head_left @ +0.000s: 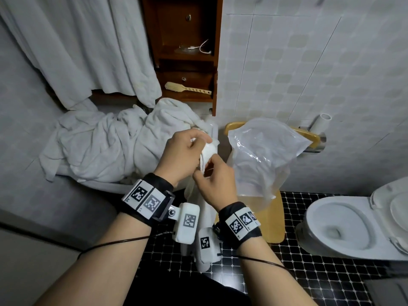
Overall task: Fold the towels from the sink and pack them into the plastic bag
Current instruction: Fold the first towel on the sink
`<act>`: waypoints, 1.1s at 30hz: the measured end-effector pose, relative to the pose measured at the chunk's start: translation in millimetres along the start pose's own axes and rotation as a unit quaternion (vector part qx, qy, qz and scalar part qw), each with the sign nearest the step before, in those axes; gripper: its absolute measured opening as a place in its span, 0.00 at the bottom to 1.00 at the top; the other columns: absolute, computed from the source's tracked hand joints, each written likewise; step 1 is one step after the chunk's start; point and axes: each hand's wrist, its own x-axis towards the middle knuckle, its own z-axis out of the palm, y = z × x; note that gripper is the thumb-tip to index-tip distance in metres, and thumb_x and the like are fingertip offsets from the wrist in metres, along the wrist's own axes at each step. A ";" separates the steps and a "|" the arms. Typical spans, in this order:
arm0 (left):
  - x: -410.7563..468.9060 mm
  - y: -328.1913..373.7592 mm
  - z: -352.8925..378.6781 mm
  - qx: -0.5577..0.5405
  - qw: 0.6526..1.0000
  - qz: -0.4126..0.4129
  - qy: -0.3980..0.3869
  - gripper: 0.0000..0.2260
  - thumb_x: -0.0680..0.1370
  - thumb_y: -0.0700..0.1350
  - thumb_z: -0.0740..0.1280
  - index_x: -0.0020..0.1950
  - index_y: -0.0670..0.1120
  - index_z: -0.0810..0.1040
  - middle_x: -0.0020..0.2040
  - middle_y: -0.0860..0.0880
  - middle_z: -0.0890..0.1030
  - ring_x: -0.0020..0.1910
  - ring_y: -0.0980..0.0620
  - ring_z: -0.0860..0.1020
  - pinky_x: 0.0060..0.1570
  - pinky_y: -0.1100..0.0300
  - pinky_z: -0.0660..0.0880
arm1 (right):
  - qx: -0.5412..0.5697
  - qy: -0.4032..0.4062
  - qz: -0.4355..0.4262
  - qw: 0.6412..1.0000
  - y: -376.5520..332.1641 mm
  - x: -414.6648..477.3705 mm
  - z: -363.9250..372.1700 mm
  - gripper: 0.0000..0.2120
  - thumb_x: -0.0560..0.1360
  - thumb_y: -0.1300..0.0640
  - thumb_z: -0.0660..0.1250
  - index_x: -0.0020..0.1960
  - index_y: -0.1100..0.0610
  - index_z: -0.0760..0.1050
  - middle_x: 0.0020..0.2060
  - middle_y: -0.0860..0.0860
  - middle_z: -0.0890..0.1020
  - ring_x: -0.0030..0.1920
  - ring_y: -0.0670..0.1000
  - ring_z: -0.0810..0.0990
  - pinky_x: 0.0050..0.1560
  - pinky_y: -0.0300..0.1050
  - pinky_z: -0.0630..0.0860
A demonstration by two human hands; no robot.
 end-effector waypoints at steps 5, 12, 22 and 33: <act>1.9 -3.6 -16.0 -0.007 0.998 -0.029 -0.055 0.13 0.75 0.39 0.69 0.53 0.54 0.86 0.38 0.61 0.85 0.40 0.62 0.83 0.47 0.57 0.80 | 0.069 -0.055 -0.036 0.995 14.4 4.0 -12.3 0.06 0.78 0.55 0.68 0.43 0.52 0.75 0.32 0.50 0.78 0.34 0.53 0.75 0.38 0.51 0.74; 6.7 -32.3 -22.3 0.045 0.997 0.021 -0.054 0.06 0.79 0.50 0.75 0.53 0.51 0.83 0.53 0.57 0.83 0.52 0.58 0.80 0.57 0.57 0.75 | 0.209 -0.044 0.007 0.977 8.4 12.5 -31.9 0.04 0.81 0.57 0.66 0.50 0.51 0.80 0.38 0.42 0.81 0.41 0.45 0.77 0.45 0.42 0.73; -1.7 -13.5 -7.5 -0.016 0.995 0.055 -0.083 0.20 0.86 0.56 0.63 0.45 0.42 0.79 0.38 0.45 0.78 0.38 0.52 0.74 0.44 0.53 0.71 | 0.193 -0.046 -0.043 0.979 -6.9 13.6 -39.7 0.09 0.78 0.59 0.60 0.43 0.50 0.75 0.34 0.41 0.75 0.37 0.48 0.72 0.40 0.49 0.70; 4.7 1.6 -22.2 0.087 0.979 0.140 0.116 0.10 0.85 0.49 0.66 0.54 0.45 0.84 0.45 0.49 0.85 0.45 0.48 0.81 0.49 0.54 0.77 | -0.039 -0.150 0.078 0.985 53.6 10.2 -36.9 0.27 0.81 0.47 0.72 0.30 0.51 0.63 0.22 0.43 0.68 0.26 0.44 0.67 0.31 0.42 0.62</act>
